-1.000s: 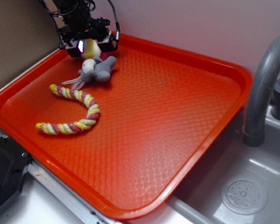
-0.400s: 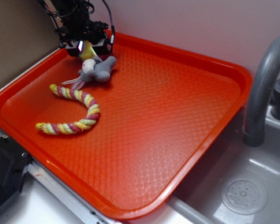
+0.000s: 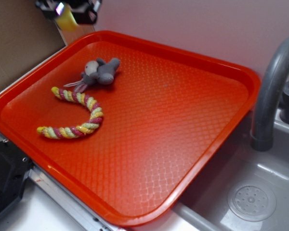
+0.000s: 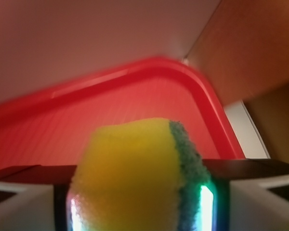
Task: Grab the green sponge.
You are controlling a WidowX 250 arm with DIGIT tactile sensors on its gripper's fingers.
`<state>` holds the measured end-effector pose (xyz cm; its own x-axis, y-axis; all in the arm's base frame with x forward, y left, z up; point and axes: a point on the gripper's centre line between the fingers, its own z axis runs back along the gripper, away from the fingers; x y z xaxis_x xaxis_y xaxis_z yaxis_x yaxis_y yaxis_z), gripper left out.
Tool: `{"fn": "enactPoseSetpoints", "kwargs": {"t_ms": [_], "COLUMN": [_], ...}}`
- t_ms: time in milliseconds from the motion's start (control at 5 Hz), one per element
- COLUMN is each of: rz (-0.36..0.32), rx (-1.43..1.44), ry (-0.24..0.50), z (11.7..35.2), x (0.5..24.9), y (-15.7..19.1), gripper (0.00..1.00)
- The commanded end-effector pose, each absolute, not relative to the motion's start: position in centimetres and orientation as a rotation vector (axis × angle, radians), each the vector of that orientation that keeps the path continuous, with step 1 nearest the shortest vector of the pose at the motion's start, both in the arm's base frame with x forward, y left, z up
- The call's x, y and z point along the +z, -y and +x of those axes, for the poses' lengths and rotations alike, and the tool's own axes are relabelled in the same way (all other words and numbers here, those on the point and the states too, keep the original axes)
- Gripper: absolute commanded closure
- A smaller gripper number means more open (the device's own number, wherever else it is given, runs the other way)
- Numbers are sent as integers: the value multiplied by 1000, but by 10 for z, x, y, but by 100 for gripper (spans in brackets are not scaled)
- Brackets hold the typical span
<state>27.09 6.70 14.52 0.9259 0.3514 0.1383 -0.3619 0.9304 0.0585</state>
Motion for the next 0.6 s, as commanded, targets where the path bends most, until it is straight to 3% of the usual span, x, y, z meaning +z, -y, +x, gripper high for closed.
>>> {"fn": "enactPoseSetpoints", "kwargs": {"t_ms": [0,200,400], "rz": [-97,-230,-138], "rx": [136,111,100], "ry": [145,139,103], "z": [224,215,215], "x": [248,268,258], "y": [-6,1,-6], "gripper": [100,100,100]}}
